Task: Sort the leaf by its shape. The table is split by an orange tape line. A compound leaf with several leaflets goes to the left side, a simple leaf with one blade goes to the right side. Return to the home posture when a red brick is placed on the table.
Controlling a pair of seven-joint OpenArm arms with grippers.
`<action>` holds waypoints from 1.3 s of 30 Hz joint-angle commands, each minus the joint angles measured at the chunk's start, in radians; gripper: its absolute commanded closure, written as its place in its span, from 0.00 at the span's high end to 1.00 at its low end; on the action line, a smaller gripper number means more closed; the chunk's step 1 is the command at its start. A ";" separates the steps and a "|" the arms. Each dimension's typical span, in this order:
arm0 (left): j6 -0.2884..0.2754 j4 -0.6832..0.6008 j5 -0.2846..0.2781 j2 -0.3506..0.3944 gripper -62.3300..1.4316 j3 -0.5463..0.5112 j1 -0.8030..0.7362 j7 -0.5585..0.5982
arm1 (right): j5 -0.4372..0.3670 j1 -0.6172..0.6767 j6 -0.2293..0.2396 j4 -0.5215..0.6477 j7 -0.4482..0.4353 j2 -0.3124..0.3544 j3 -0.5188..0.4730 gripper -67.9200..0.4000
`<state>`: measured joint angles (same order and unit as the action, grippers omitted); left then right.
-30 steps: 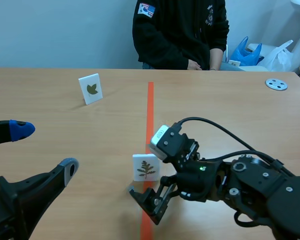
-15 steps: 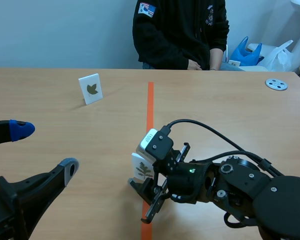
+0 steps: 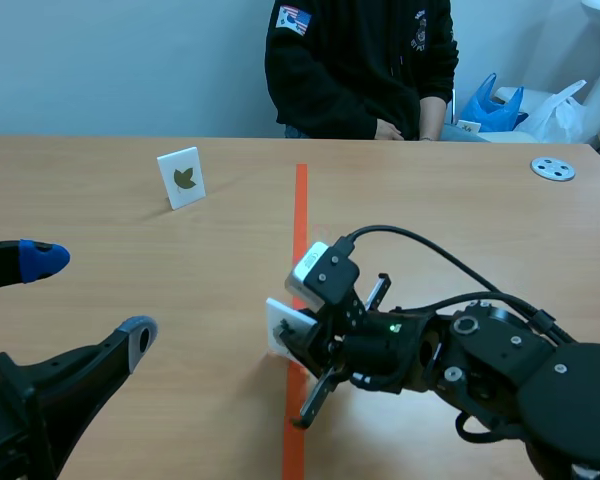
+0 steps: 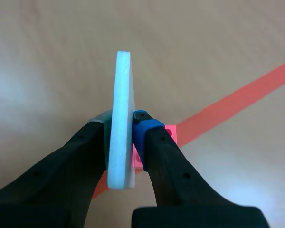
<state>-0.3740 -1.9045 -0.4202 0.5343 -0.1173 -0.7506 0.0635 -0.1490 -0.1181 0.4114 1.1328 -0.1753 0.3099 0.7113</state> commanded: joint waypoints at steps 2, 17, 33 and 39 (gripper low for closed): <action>-0.002 -0.010 -0.006 -0.007 1.00 -0.005 0.000 0.015 | -0.019 -0.020 0.001 0.074 0.003 0.023 -0.077 0.02; -0.002 -0.010 -0.006 -0.007 1.00 -0.005 0.000 0.015 | -0.309 -0.020 0.000 0.119 0.201 0.053 -0.575 0.02; -0.002 -0.010 -0.006 -0.007 1.00 -0.005 0.000 0.014 | -0.327 -0.097 -0.180 -0.223 0.053 0.089 -0.665 0.02; -0.002 -0.010 -0.006 -0.007 1.00 -0.005 0.000 0.014 | -0.327 -0.126 -0.188 -0.343 0.033 0.089 -0.665 0.03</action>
<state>-0.3740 -1.9045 -0.4198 0.5343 -0.1173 -0.7506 0.0635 -0.4652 -0.2184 0.2237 0.7593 -0.1238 0.3851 0.0437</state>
